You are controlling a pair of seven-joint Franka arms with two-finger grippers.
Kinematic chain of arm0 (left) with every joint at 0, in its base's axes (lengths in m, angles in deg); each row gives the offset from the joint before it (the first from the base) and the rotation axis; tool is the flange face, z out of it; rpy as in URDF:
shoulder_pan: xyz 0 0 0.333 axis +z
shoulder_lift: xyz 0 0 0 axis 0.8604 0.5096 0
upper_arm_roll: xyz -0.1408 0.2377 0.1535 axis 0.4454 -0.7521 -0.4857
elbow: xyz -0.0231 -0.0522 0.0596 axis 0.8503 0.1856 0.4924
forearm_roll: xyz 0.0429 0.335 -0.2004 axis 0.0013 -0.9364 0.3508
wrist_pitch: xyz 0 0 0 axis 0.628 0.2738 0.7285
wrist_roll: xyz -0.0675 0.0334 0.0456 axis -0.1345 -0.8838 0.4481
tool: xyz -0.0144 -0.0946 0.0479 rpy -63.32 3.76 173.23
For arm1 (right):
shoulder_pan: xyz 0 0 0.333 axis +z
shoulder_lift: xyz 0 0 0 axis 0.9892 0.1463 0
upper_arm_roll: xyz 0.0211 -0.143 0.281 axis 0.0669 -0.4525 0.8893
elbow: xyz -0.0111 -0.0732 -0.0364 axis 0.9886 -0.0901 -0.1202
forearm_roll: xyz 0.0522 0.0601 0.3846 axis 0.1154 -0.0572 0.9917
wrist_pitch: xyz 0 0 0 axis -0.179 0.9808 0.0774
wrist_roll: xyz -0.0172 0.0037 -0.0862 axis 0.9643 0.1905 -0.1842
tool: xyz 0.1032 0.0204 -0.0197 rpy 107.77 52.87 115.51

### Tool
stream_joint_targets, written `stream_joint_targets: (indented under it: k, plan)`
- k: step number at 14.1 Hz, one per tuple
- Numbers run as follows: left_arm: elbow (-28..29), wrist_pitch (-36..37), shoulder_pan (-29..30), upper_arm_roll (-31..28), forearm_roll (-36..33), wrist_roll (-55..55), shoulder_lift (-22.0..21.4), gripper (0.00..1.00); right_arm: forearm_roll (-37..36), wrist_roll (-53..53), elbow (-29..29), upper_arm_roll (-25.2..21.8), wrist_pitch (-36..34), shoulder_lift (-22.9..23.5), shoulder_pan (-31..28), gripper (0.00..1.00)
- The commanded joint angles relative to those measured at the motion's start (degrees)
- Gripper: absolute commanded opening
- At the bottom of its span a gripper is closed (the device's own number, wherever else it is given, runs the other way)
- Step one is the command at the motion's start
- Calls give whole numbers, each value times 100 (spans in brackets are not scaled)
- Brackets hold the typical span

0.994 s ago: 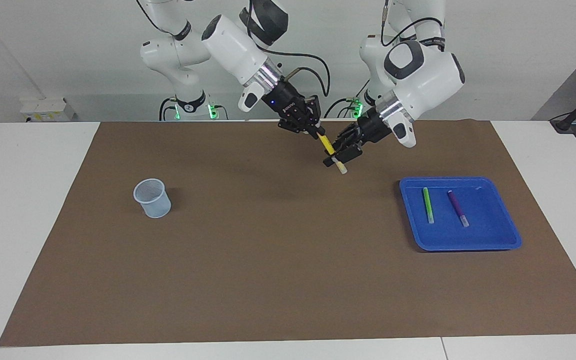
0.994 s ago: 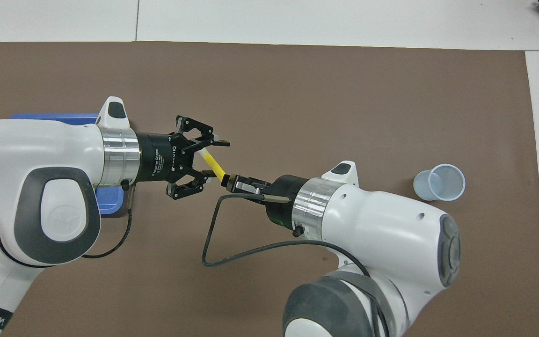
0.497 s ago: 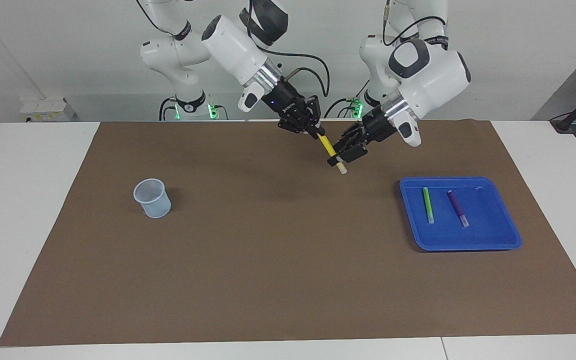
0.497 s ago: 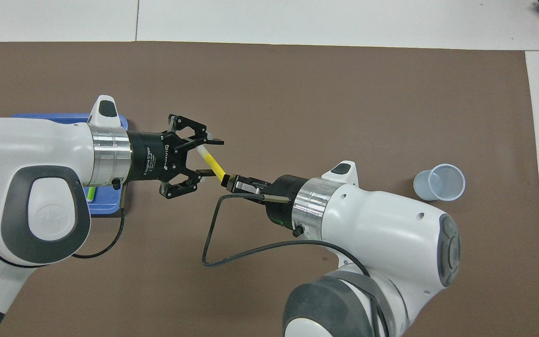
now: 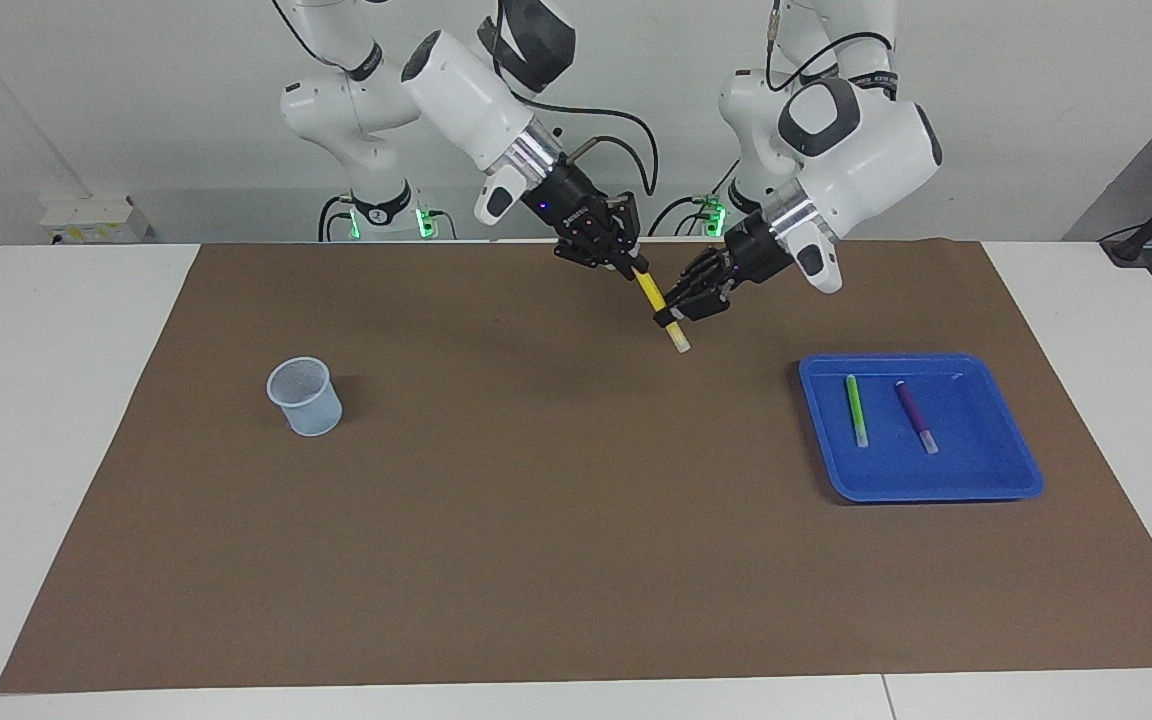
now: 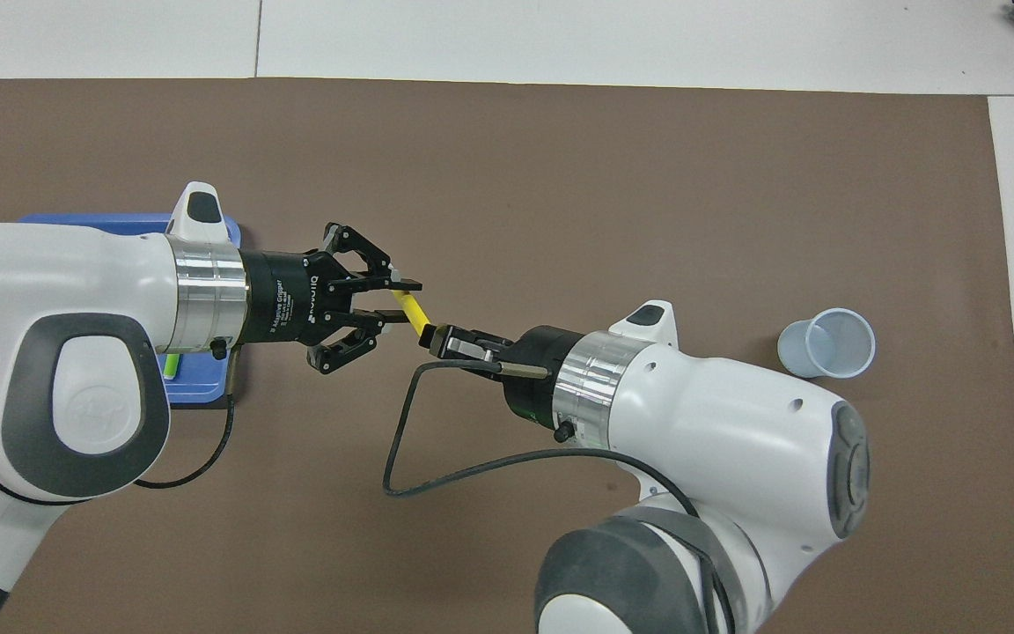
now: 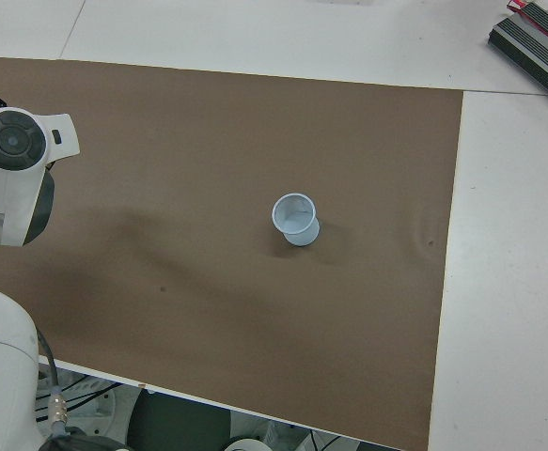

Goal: Right arm passes pens to left for tray arrangement
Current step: 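Close the left gripper on the yellow pen held by the right gripper, then open the right gripper and pull back while the left gripper carries the pen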

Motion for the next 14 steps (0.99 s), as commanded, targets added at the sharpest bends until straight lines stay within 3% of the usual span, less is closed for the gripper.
stream_joint_targets:
  k: [1, 7, 8, 9, 10, 11, 14]
  plan:
    - [173, 35, -5, -5, 34, -33, -208, 3, 128, 20, 48, 18, 62, -10, 12, 0]
    - [165, 255, 38, -14, -105, 2, -244, 0, 128, 47, 39, 19, 45, -10, -6, 0]
    - [156, 264, 38, -14, -246, 20, -244, 0, 128, 151, 39, 18, 45, -10, -6, 9]
    - [138, 316, 47, -14, -265, 29, -244, 0, 128, 274, 30, 18, 45, -1, -6, 45]
    - [121, 352, 47, -23, -273, 29, -244, 0, 119, 293, 21, 18, 36, -1, -23, 96]
    - [112, 369, 91, -23, -273, 29, -244, 0, 119, 267, 21, 18, 1, -10, -41, 100]
    - [94, 536, 179, -40, -458, 142, -244, 0, 111, 258, 4, -8, -104, -10, -76, 100]
